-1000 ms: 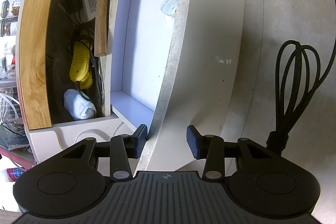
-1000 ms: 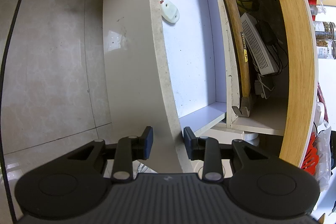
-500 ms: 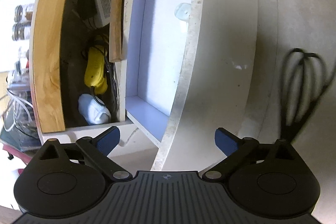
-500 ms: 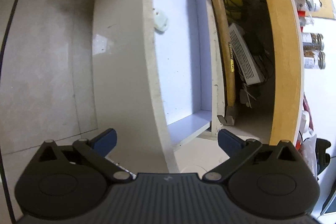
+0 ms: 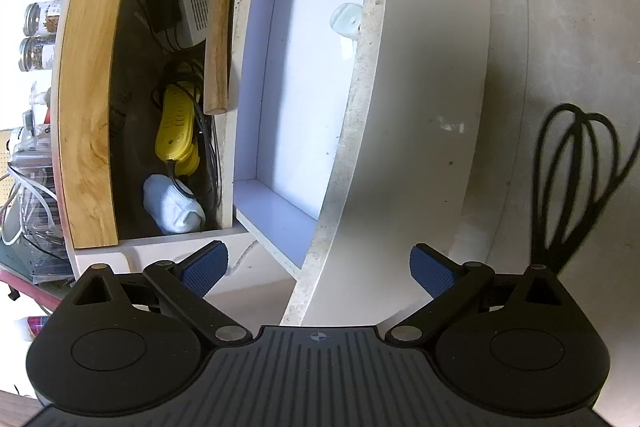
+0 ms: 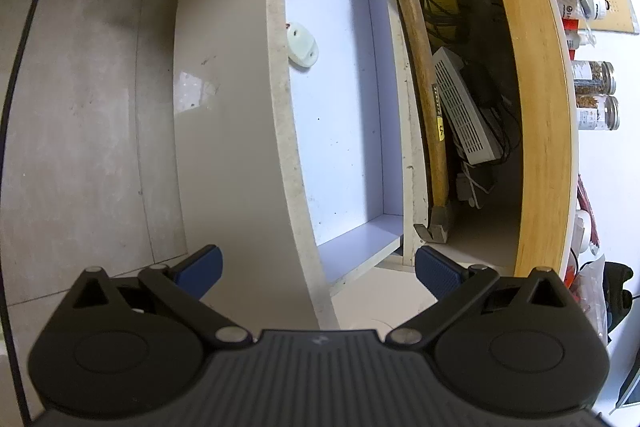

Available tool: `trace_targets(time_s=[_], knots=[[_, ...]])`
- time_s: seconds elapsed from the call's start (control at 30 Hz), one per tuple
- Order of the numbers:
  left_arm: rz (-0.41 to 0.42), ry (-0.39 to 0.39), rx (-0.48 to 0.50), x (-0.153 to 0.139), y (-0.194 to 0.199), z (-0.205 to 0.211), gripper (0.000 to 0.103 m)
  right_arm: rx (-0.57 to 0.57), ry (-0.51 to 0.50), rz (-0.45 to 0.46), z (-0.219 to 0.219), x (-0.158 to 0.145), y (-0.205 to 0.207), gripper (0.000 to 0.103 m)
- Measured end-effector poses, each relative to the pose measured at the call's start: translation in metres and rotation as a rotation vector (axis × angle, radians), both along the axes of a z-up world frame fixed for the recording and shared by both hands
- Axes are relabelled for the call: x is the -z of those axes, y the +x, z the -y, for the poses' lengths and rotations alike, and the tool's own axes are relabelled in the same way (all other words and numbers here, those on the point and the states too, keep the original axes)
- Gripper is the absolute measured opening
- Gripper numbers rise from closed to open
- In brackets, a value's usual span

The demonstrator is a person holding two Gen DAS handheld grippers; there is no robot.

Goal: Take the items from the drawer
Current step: 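Open both grippers and release the drawer front edge, then withdraw both grippers and turn them upright above the open drawer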

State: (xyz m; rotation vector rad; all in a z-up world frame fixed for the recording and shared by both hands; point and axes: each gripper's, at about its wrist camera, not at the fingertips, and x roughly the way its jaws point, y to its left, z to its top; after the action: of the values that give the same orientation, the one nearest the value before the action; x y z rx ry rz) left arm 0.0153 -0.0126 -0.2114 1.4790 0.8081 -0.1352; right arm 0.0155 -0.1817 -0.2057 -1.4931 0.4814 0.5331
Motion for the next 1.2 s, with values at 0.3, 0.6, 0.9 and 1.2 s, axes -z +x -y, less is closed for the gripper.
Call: trace_targets(time_s=[0.3,0.6,0.9,1.2], knots=[[-0.005,-0.009,-0.006,-0.001,0.000,0.000,0.101,-0.007,0.013,-0.003,0.002,-0.003,-0.001,0.103],[0.015,-0.162,-0.137,-0.019,0.008,0.000,0.101,0.059,0.117,-0.033,-0.001,-0.016,0.002,0.103],[0.040,-0.475,-0.377,-0.053,0.021,-0.009,0.101,0.232,0.337,-0.143,0.001,-0.041,0.019,0.103],[0.101,-0.722,-0.614,-0.074,0.032,-0.030,0.101,0.430,0.577,-0.227,0.010,-0.065,0.037,0.103]])
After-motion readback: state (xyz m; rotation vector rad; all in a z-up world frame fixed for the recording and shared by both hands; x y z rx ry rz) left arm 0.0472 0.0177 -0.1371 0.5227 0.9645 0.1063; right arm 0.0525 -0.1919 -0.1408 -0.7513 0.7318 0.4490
